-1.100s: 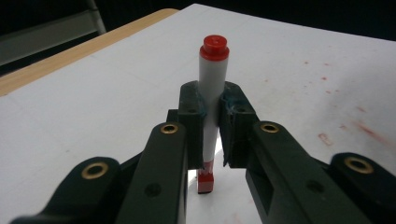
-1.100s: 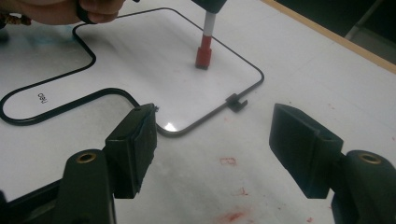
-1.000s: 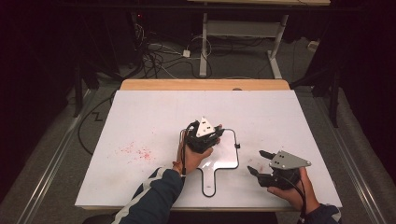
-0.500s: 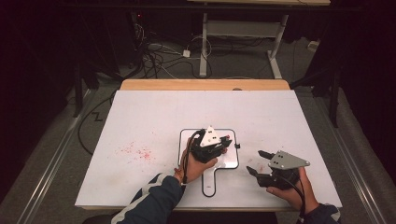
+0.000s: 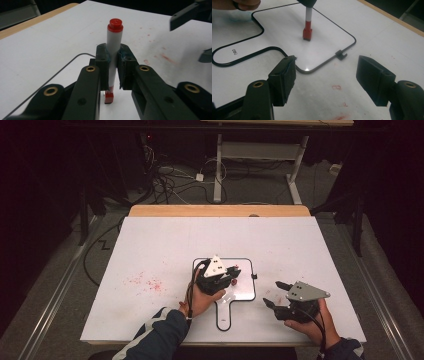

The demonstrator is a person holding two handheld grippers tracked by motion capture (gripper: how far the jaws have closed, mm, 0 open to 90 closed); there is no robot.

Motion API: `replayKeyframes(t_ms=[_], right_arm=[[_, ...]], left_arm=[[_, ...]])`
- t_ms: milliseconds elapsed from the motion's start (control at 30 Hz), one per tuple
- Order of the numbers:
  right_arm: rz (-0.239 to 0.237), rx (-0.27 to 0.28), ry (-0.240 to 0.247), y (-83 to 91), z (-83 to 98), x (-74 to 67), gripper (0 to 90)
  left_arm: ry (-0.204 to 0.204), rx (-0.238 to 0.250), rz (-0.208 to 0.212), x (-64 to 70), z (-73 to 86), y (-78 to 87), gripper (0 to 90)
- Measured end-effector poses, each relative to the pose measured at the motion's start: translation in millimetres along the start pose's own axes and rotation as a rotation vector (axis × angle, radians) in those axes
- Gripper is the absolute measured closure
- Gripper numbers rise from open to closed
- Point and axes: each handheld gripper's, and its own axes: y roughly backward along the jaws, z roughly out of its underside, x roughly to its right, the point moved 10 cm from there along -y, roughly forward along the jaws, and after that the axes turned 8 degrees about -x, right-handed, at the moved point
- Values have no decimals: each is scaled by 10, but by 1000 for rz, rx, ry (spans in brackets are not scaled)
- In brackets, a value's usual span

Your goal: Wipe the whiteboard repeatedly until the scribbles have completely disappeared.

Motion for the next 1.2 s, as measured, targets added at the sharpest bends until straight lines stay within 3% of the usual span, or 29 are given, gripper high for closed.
replayKeyframes(t_ms=[133,333,500,833,1200], right_arm=[[1,1,0,2,3,6,336],[-3,3,-5,1,1,5,338],[-1,4,-12,-6,2,18,339],[-1,21,-9,-22,-56,4,348],[-29,31,14,-77,-113,-117,356]], left_arm=[[-16,10,22,118,2,3,788],[7,18,41,97,10,17,788],[-18,4,60,155,-3,32,788],[-25,6,85,167,-60,179,788],[-42,-24,106,178,-48,256,787]])
